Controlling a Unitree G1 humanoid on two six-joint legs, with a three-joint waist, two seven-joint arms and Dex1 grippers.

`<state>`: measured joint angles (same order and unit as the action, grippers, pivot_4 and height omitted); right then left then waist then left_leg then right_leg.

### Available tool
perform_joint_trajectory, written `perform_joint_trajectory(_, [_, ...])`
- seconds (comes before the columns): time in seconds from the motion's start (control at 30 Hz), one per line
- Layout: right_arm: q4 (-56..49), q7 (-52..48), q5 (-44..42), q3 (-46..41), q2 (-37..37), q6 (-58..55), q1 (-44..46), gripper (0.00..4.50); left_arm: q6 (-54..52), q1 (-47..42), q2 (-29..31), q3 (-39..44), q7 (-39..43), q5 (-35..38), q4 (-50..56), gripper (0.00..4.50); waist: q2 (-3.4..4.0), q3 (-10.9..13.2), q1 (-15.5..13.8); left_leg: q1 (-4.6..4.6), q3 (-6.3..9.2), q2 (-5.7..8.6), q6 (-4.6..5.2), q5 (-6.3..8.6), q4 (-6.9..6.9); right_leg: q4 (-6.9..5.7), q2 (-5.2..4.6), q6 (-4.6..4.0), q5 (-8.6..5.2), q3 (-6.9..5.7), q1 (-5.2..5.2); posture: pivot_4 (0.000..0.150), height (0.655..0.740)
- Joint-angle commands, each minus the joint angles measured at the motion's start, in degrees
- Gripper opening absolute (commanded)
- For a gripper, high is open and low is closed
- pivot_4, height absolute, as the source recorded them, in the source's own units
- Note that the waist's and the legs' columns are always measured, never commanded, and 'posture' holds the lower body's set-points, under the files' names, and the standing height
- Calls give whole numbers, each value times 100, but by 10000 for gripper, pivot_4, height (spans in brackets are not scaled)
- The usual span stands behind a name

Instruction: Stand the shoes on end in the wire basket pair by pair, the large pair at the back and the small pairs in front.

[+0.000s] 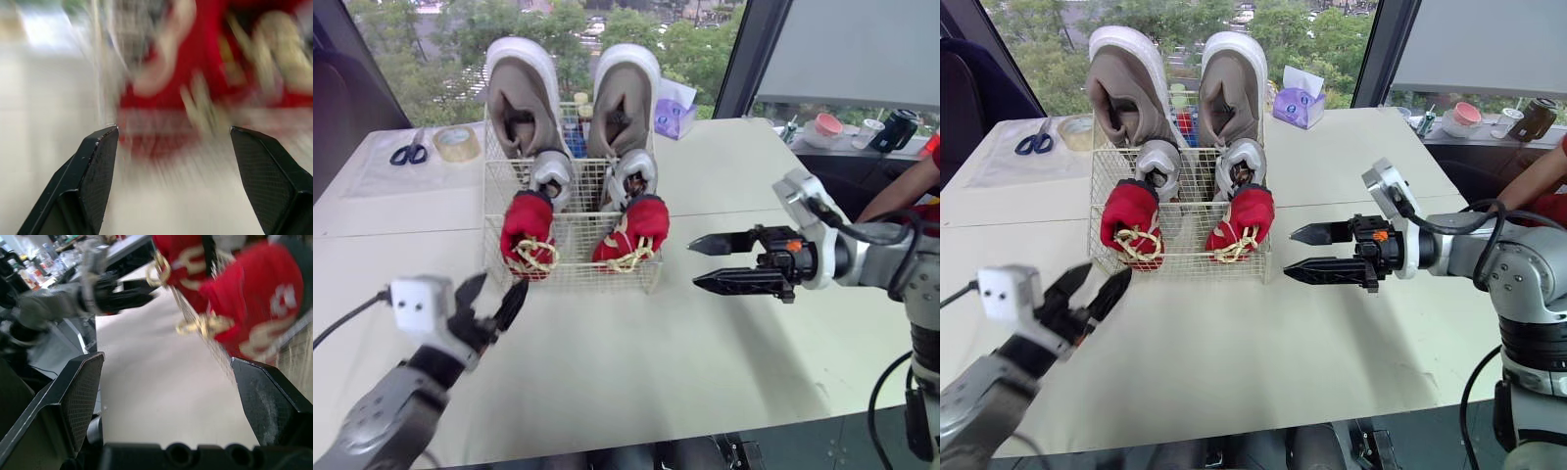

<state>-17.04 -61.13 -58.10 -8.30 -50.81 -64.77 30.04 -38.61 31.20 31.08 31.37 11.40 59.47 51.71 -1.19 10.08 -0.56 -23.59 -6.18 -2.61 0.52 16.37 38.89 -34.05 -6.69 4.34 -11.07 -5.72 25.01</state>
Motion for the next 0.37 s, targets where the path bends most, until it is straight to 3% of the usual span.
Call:
perform_joint_trajectory(0.03, [-229,-12,106,-167,-121,224,-435,45000,-31,420,432,680,785,286,-313,36729,15,3,-36,0,1,0,-3,1,0,1,0,3,-2,-3,0,1500,7400])
perform_joint_trajectory(0.23, [-498,110,180,-285,-147,366,-1118,45000,-7,585,841,688,1587,75,-747,36729,56,-1,2,-24,6,-14,-5,4,3,49,-5,22,-12,-35,-3,1500,7400])
perform_joint_trajectory(0.37, [-669,242,164,-340,-139,390,-1321,45000,-143,251,955,640,1600,321,-955,36729,56,-2,13,-61,0,-15,-5,10,1,52,-7,-17,16,-47,33,1500,7400])
